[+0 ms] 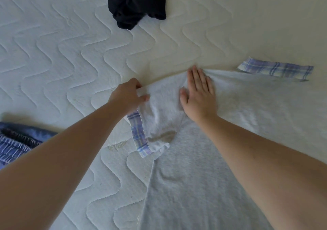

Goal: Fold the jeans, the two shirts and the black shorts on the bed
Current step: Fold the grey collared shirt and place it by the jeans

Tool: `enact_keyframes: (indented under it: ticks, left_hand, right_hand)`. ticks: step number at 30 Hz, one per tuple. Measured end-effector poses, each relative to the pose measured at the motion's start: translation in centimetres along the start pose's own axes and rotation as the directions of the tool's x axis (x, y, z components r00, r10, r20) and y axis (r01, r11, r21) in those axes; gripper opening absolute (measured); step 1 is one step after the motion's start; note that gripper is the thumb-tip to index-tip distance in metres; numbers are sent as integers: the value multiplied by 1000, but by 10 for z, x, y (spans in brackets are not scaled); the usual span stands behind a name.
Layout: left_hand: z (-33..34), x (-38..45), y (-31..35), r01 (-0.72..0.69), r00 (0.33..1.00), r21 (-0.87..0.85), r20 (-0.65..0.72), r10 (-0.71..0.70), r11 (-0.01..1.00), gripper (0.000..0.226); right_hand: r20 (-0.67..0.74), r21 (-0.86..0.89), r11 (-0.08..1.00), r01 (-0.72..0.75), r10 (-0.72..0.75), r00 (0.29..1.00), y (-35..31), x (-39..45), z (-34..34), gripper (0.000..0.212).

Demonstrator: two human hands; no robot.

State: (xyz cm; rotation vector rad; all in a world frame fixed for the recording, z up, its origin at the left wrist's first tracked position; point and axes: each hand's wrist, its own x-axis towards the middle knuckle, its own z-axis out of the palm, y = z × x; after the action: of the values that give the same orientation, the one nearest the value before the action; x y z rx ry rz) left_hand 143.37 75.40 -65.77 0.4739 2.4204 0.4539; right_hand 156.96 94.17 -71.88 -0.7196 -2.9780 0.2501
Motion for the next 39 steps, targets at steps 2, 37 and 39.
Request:
enact_keyframes:
  ticks: [2, 37, 39]
  left_hand:
    - [-2, -7, -9, 6, 1000, -10, -13, -7, 1000, 34]
    - [52, -118, -30, 376, 890, -804, 176, -420, 461, 46]
    - [54, -125, -29, 354, 847, -791, 45, -529, 499, 33]
  right_hand:
    - [7, -26, 1000, 4, -4, 1000, 1, -5, 2, 64]
    - [128, -94, 995, -29, 41, 991, -6, 0, 2, 70]
    - [128, -94, 995, -30, 42, 991, -6, 0, 1, 70]
